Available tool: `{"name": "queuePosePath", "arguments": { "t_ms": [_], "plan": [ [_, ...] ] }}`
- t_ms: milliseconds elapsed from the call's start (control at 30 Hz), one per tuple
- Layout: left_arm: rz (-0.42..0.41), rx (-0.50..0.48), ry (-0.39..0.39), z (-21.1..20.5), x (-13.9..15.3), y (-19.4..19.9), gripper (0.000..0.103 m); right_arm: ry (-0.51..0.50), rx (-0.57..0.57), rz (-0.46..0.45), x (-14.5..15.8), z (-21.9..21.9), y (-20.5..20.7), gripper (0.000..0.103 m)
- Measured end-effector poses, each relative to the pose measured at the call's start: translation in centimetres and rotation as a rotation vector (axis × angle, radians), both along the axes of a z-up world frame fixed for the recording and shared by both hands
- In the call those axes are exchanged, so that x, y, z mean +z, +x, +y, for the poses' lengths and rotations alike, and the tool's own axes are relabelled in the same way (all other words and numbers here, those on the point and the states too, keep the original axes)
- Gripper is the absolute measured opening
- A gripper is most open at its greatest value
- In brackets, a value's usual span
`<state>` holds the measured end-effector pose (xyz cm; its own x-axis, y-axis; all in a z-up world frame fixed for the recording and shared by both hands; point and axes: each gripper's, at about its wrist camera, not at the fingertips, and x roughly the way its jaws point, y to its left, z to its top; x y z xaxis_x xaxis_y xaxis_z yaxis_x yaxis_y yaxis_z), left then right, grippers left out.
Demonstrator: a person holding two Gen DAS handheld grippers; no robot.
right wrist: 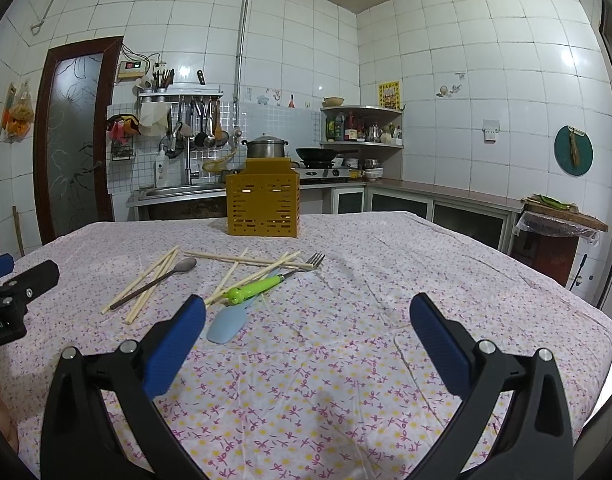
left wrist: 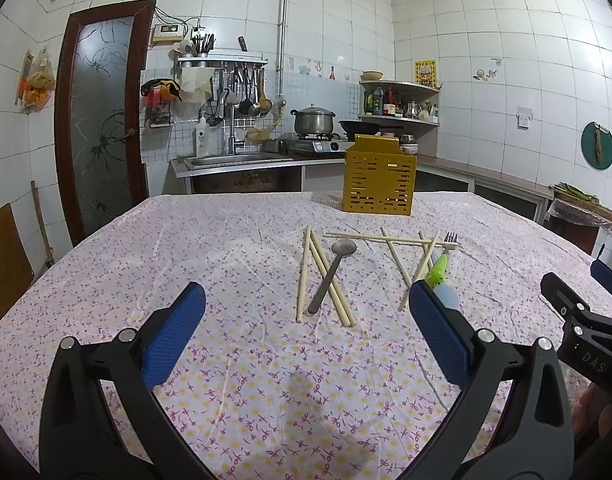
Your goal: Organize utensils
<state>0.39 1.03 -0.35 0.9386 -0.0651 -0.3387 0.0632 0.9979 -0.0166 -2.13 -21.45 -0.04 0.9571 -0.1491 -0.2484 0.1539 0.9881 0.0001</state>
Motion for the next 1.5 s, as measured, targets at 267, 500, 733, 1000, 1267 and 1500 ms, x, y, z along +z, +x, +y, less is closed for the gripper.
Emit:
{"name": "queuePosePath", "arguments": {
  "t_ms": [267,500,733,1000,1267,1500],
  "plan": [
    [0.041,0.004,0.005,0.0,0.1,0.8,0.098,-0.027,0.006,0.033,0.2,0.6,0.5,0.099],
    [0.151,0.001,-0.026,1.0,0.9,3.5,0.098,-0.019,0.053,0.099,2.0,0.5,2.6,0.099],
    [0.168,-0.009,-0.01,1.4,3.1,7.6,0.098,-0.059,0.021,0.183,3.1,-0.1,8.6,0.099],
    [0.208,-0.045,0.025,1.3,4.8,13.7,0.098,-0.06,-0.052,0.267,3.1,-1.8,15.4,0.099],
    [0.39,-0.051,0.001,1.4,2.4,22.3,0.098,-0.008,-0.105,0.427,0.2,-3.2,21.4,0.099],
    [0.503,-0.044,0.012,1.5,-1.3,25.3,0.098,0.045,-0.12,0.546,-2.1,-3.7,25.2,0.099]
  ]
}}
